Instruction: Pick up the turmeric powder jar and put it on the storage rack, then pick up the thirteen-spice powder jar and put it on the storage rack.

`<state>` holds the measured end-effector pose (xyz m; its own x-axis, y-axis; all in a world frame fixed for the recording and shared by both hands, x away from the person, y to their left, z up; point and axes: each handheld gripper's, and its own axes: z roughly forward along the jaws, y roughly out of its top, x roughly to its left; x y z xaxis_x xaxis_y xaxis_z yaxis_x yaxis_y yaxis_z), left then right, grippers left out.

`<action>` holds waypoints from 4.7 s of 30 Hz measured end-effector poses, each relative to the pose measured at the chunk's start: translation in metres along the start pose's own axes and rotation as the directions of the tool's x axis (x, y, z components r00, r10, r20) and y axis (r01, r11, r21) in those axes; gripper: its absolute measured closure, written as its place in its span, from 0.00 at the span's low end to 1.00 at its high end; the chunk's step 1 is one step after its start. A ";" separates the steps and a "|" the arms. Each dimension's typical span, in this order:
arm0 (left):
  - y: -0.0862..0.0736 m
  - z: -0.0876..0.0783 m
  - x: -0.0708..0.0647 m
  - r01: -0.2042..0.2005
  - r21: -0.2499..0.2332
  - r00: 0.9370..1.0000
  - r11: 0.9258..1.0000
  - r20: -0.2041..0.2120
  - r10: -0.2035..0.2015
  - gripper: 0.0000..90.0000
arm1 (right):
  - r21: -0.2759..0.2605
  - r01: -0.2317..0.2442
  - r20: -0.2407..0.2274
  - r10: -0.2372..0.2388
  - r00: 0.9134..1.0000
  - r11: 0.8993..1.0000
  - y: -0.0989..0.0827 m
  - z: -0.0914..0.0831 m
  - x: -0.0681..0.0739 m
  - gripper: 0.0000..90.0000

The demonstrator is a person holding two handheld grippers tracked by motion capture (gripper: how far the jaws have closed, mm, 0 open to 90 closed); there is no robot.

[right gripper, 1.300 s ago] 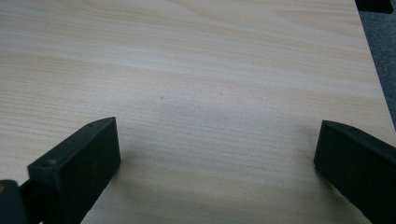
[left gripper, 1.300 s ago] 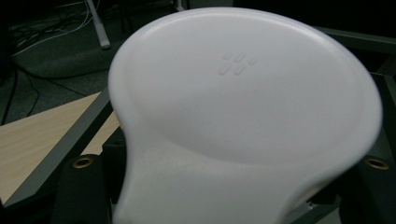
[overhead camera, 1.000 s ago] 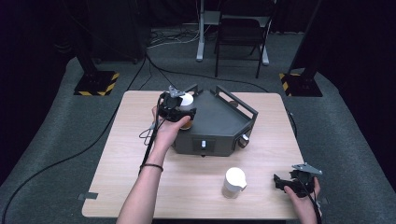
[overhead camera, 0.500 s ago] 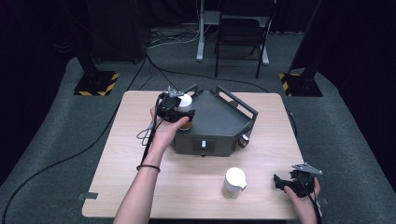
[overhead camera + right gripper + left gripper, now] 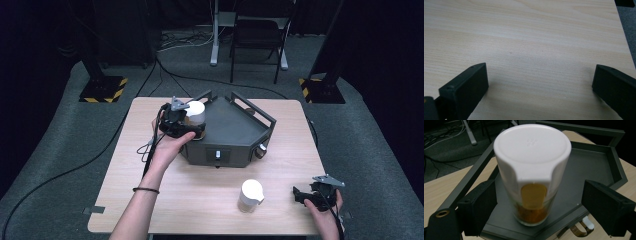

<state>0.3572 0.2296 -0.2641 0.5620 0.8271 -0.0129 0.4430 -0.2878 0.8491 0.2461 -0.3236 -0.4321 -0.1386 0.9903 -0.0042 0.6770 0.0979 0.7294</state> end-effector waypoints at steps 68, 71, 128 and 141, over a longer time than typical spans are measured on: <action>-0.212 -0.031 0.043 0.182 0.121 0.979 0.976 -0.113 -0.169 0.09 | 0.000 -0.001 0.000 0.001 1.000 1.000 0.000 0.000 0.000 0.00; -0.213 -0.029 0.044 0.183 0.136 0.979 0.974 -0.111 -0.169 0.09 | 0.001 -0.001 0.000 0.001 1.000 1.000 0.000 0.000 0.000 0.00; -0.218 -0.020 0.033 0.150 0.171 0.975 0.974 -0.187 -0.117 0.07 | 0.001 0.001 0.000 -0.001 1.000 1.000 0.000 0.000 0.000 0.00; -0.218 -0.020 0.033 0.149 0.173 0.976 0.974 -0.187 -0.116 0.07 | 0.000 0.001 0.000 -0.001 1.000 1.000 0.000 0.000 0.000 0.00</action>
<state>0.2650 0.3293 -0.4389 0.3664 0.9304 -0.0122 0.6354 -0.2406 0.7337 0.2460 -0.3238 -0.4320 -0.1395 0.9902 -0.0050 0.6770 0.0991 0.7293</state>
